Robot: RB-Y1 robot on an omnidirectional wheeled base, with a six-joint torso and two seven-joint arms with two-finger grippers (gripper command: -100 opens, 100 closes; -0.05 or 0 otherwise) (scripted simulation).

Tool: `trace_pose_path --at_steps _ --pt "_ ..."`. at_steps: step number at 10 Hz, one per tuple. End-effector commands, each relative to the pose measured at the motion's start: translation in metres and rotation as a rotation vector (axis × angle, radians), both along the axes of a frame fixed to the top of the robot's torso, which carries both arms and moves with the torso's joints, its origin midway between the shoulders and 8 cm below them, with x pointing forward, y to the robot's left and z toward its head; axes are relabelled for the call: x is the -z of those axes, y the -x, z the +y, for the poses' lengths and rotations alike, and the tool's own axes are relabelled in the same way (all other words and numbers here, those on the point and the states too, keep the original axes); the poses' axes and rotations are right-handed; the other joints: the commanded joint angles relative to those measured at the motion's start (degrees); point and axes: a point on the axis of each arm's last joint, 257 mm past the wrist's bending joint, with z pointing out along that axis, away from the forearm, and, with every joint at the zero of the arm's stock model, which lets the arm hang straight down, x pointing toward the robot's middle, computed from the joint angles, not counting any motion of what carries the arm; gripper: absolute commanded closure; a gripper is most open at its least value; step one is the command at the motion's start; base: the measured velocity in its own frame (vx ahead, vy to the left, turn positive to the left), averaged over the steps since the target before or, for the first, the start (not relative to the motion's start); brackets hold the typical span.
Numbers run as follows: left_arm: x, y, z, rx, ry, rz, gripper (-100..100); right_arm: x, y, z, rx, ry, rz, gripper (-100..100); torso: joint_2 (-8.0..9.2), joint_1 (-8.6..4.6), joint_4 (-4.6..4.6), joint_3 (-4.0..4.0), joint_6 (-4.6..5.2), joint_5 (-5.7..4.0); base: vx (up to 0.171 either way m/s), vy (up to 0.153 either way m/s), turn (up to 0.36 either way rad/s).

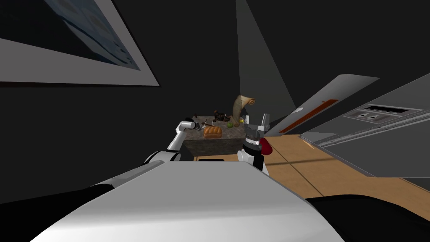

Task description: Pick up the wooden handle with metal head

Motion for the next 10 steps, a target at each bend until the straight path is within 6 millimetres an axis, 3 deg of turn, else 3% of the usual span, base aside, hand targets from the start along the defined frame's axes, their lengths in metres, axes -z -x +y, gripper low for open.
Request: trace_pose_path --at_steps 1,10 --pt "0.004 0.005 -0.001 -0.003 0.006 0.036 -100 0.0 0.0 0.0 0.0 0.0 0.0 0 0.0 0.0 0.0 0.0 0.0 0.0 0.016 -0.011 0.011" --pt "0.029 0.033 -0.005 -0.039 0.06 0.276 -100 0.0 0.0 0.0 0.0 0.0 0.0 0 -0.1 -0.06 -0.03 -0.06 0.0 -0.01 0.039 -0.02 0.003"
